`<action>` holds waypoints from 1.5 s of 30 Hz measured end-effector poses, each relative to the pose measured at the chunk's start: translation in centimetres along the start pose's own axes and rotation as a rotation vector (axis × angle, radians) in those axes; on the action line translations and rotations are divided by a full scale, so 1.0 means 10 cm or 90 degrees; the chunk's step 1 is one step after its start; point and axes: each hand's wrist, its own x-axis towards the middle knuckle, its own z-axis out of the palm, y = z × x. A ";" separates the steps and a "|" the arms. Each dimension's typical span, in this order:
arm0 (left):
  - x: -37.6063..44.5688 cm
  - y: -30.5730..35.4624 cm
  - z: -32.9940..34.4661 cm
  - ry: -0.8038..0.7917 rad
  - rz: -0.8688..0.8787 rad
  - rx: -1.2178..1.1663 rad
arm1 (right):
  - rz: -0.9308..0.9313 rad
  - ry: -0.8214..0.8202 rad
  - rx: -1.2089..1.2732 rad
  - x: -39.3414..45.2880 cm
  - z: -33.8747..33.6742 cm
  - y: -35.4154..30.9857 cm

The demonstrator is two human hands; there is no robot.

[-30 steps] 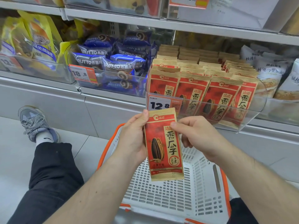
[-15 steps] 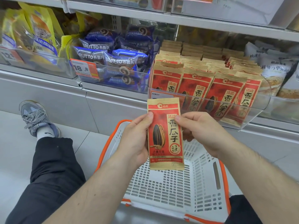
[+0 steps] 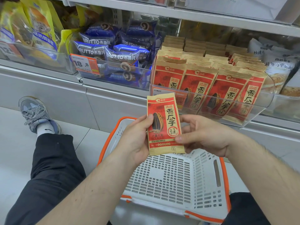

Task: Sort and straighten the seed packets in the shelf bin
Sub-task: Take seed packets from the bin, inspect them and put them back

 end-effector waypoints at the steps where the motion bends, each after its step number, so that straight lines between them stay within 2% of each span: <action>1: 0.01 0.00 -0.01 0.002 -0.007 -0.003 | 0.000 -0.022 0.006 0.00 0.00 0.01; 4: 0.06 -0.02 -0.04 0.007 -0.027 0.004 | -0.019 -0.019 0.022 0.01 0.03 0.00; 7: 0.10 -0.06 -0.08 0.019 -0.020 0.044 | -0.030 0.017 -0.025 0.01 0.06 0.01; 11: 0.11 -0.14 -0.10 0.030 0.017 0.180 | -0.040 0.082 -0.228 0.02 0.20 0.01; 13: 0.09 -0.17 -0.07 0.011 0.010 0.184 | -0.054 0.096 -0.335 0.02 0.26 0.01; 15: 0.09 -0.19 -0.06 -0.005 0.013 0.182 | -0.065 0.076 -0.370 0.00 0.28 0.00; 18: 0.08 -0.20 -0.11 -0.049 0.016 0.225 | -0.099 0.083 -0.330 -0.02 0.24 -0.04; 22: 0.03 -0.22 -0.13 -0.148 -0.006 0.289 | -0.192 0.225 -0.269 0.02 0.21 -0.07; 26: 0.02 -0.26 -0.10 -0.160 -0.019 0.284 | -0.191 0.265 -0.293 0.04 0.23 -0.07; 29: 0.03 -0.28 -0.08 -0.133 0.002 0.258 | -0.181 0.266 -0.255 0.05 0.24 -0.06; 32: 0.06 -0.28 -0.07 -0.074 0.039 0.209 | -0.179 0.240 -0.137 0.08 0.26 -0.04; 36: 0.06 -0.25 -0.05 -0.102 0.003 0.102 | -0.187 0.196 -0.014 0.09 0.28 -0.07; 45: -0.01 -0.23 -0.01 -0.084 -0.010 0.091 | -0.193 0.185 0.009 0.10 0.27 -0.06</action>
